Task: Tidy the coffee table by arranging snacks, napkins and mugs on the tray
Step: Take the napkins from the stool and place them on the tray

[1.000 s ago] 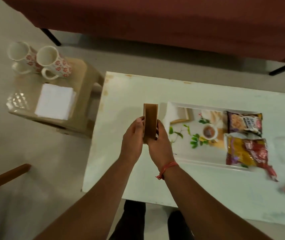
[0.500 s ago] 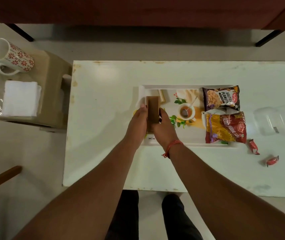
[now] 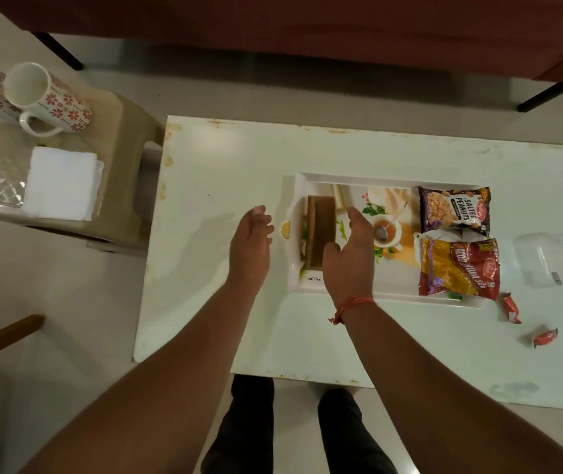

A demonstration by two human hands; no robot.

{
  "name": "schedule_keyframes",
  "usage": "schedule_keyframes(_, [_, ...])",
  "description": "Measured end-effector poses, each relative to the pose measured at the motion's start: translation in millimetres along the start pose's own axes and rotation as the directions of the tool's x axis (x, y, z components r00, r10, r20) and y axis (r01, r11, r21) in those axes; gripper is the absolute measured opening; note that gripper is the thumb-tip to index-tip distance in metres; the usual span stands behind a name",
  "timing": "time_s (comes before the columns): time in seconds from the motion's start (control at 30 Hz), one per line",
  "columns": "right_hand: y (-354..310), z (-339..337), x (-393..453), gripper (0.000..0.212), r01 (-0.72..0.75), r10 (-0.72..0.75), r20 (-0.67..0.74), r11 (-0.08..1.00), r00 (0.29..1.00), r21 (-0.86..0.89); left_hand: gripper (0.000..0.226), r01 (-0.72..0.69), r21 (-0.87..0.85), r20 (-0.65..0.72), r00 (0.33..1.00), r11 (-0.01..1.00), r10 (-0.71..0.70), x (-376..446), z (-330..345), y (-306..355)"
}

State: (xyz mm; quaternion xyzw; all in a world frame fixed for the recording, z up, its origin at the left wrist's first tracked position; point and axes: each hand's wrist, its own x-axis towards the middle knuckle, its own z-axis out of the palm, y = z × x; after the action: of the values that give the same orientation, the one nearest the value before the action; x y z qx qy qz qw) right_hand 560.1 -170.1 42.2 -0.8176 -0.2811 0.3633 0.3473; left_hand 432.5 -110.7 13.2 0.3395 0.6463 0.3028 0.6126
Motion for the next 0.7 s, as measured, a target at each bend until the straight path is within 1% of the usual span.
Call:
schedule_keyframes(0.07, [-12.9, 15.4, -5.6, 0.059, 0.153, -0.156, -0.030, 0.984, 0.987, -0.088, 0.024, -0.011, 0.021, -0.077, 0.997, 1.000, 0.013, 6.9, -31.1, 3.2])
schedule_keyframes(0.13, [-26.5, 36.3, -11.4, 0.053, 0.268, -0.271, 0.001, 0.950, 0.963, -0.158, 0.025, -0.017, 0.091, -0.145, 0.989, 0.996, 0.030, 15.8, -66.1, 2.9])
schedule_keyframes(0.17, [-34.1, 51.0, -15.0, 0.052, 0.314, -0.313, 0.035, 0.932, 0.949, -0.180, 0.029, -0.017, 0.149, -0.188, 0.981, 0.989, 0.046, 21.7, -87.8, 2.7])
schedule_keyframes(0.2, [-41.3, 67.5, -18.9, 0.052, 0.351, -0.342, 0.079, 0.918, 0.936, -0.185, 0.034, -0.021, 0.251, -0.232, 0.969, 0.968, 0.081, 28.5, -111.5, 3.0])
schedule_keyframes(0.23, [-47.1, 83.4, -22.5, 0.052, 0.373, -0.354, 0.130, 0.911, 0.926, -0.178, 0.037, -0.027, 0.371, -0.255, 0.958, 0.928, 0.130, 34.8, -133.8, 4.1])
schedule_keyframes(0.27, [-53.6, 99.3, -26.1, 0.051, 0.376, -0.346, 0.187, 0.914, 0.919, -0.153, 0.036, -0.038, 0.473, -0.263, 0.947, 0.880, 0.182, 39.8, -155.4, 8.8])
schedule_keyframes(0.33, [-66.1, 134.9, -33.3, 0.049, 0.377, -0.334, 0.303, 0.921, 0.893, -0.096, 0.022, -0.065, 0.624, -0.274, 0.915, 0.779, 0.295, 49.5, -200.4, 21.4])
schedule_keyframes(0.37, [-72.6, 153.7, -36.6, 0.047, 0.386, -0.335, 0.352, 0.919, 0.874, -0.083, 0.019, -0.069, 0.698, -0.275, 0.893, 0.713, 0.355, 56.1, -223.4, 25.8])
schedule_keyframes(0.4, [-80.2, 173.2, -40.4, 0.045, 0.385, -0.325, 0.397, 0.919, 0.858, -0.081, 0.026, -0.054, 0.751, -0.282, 0.875, 0.658, 0.394, 63.8, -247.3, 29.0])
schedule_keyframes(0.47, [-97.5, 207.4, -46.2, 0.038, 0.347, -0.275, 0.464, 0.935, 0.842, -0.077, 0.045, -0.021, 0.800, -0.295, 0.856, 0.599, 0.424, 76.9, -287.4, 35.5])
schedule_keyframes(0.5, [-106.5, 226.4, -48.3, 0.035, 0.322, -0.245, 0.496, 0.944, 0.833, -0.075, 0.052, -0.005, 0.828, -0.282, 0.861, 0.560, 0.424, 84.7, -306.9, 35.6])
schedule_keyframes(0.53, [-115.9, 245.0, -49.3, 0.032, 0.292, -0.211, 0.523, 0.954, 0.826, -0.076, 0.060, 0.012, 0.869, -0.248, 0.876, 0.495, 0.414, 92.6, -323.7, 34.8])
schedule_keyframes(0.57, [-125.4, 263.4, -49.4, 0.031, 0.257, -0.174, 0.543, 0.963, 0.821, -0.081, 0.067, 0.011, 0.913, -0.191, 0.895, 0.408, 0.403, 100.2, -338.3, 33.4])
schedule_keyframes(0.63, [-141.2, 295.4, -45.7, 0.028, 0.154, -0.082, 0.545, 0.984, 0.834, -0.088, 0.081, -0.041, 0.975, -0.045, 0.927, 0.220, 0.372, 113.7, -358.5, 30.0])
schedule_keyframes(0.7, [-153.4, 324.1, -40.4, 0.030, 0.040, 0.014, 0.530, 0.995, 0.848, -0.091, 0.088, -0.119, 0.991, 0.093, 0.936, 0.055, 0.341, 124.3, -369.7, 29.3])
